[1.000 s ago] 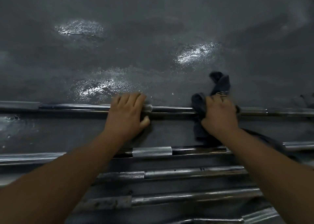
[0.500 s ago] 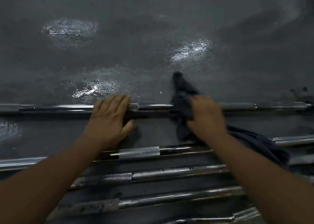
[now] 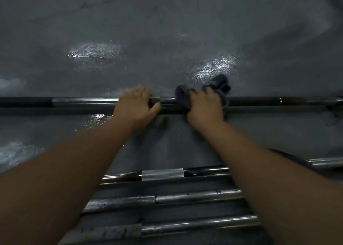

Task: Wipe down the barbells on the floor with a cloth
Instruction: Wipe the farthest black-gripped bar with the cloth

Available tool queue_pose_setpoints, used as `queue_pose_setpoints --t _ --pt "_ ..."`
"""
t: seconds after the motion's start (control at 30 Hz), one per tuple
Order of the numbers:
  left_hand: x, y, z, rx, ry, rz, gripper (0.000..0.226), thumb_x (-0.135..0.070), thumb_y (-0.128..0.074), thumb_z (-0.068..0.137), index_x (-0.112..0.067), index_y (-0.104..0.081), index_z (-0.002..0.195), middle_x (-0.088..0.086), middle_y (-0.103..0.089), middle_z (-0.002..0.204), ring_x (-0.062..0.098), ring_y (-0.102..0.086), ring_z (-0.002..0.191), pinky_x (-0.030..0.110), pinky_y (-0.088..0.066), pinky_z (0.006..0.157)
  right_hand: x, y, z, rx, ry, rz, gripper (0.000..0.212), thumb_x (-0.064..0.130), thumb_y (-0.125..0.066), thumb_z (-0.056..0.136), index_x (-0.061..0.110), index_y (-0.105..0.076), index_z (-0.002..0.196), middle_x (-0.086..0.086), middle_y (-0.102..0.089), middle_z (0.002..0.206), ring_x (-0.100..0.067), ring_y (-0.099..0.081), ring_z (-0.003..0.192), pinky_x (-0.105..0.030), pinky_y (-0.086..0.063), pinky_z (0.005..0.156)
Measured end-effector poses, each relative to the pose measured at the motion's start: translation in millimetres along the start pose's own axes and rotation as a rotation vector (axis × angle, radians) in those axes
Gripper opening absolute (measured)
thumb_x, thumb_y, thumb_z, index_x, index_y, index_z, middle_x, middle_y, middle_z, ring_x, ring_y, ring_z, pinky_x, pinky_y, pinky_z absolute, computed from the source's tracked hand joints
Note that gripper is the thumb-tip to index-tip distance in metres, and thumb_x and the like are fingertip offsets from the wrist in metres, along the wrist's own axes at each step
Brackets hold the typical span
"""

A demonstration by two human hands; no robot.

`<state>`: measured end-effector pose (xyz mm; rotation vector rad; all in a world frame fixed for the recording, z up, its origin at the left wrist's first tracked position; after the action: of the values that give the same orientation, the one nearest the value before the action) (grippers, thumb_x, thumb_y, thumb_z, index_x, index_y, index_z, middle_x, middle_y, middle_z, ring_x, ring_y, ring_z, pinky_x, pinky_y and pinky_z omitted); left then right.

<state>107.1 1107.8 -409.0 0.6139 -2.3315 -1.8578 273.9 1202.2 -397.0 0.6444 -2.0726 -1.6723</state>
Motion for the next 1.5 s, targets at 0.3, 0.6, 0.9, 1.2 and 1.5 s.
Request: queue_pose_setpoints --t 0.3,0.6,0.9,1.2,1.5 --pt "-7 -34 -121 0.058 -0.199 0.044 0.083 -0.059 -0.029 0.087 -0.009 -0.034 0.152 0.013 -0.030 0.159 0.027 -0.029 0.147 0.047 -0.021 0.120 6 -18 -84 -0.040 0.095 0.084 0.057 0.029 -0.046 0.073 0.017 -0.054 0.128 -0.007 -0.057 0.132 -0.032 -0.047 0.125 -0.044 -0.038 0.103" --pt "8 -40 -116 -0.090 -0.086 0.034 0.047 -0.052 -0.035 0.099 -0.023 -0.056 0.129 -0.005 -0.058 0.134 0.021 -0.053 0.119 0.044 -0.035 0.102 69 -23 -109 -0.137 0.090 0.326 0.038 0.043 -0.061 0.069 0.016 -0.065 0.094 -0.005 -0.065 0.103 -0.032 -0.055 0.107 -0.046 -0.042 0.097" --pt "30 -14 -26 -0.114 -0.002 -0.021 0.063 -0.044 -0.019 0.098 -0.015 -0.042 0.148 0.007 -0.042 0.153 0.026 -0.036 0.143 0.051 -0.023 0.117 98 -11 -51 -0.224 0.095 0.213 0.040 0.039 -0.051 0.073 0.012 -0.068 0.098 -0.007 -0.064 0.112 -0.035 -0.054 0.111 -0.050 -0.038 0.100" --pt "84 -14 -42 -0.206 -0.025 -0.013 0.064 -0.047 -0.033 0.089 -0.012 -0.050 0.140 0.009 -0.051 0.143 0.030 -0.043 0.134 0.045 -0.019 0.115 142 -1 -5 -0.222 -0.077 0.201 0.038 0.043 -0.043 0.075 0.019 -0.067 0.092 -0.006 -0.067 0.098 -0.032 -0.056 0.102 -0.050 -0.038 0.102" --pt "80 -17 -38 0.118 -0.022 -0.025 0.091 -0.061 -0.024 0.077 -0.021 -0.007 0.157 0.004 -0.007 0.165 0.023 0.000 0.152 0.048 0.003 0.122 48 -1 -22 -0.198 -0.253 0.138 0.044 0.031 -0.048 0.076 0.002 -0.068 0.102 -0.021 -0.063 0.108 -0.041 -0.055 0.107 -0.049 -0.045 0.095"
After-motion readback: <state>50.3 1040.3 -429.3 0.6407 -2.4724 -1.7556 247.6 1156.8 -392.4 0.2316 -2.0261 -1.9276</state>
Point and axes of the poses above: each hand's wrist, its own z-axis towards the middle knuckle, its own y-axis out of the back of the hand, x = y × z, the point moved 8 cm from there along z, towards the middle knuckle
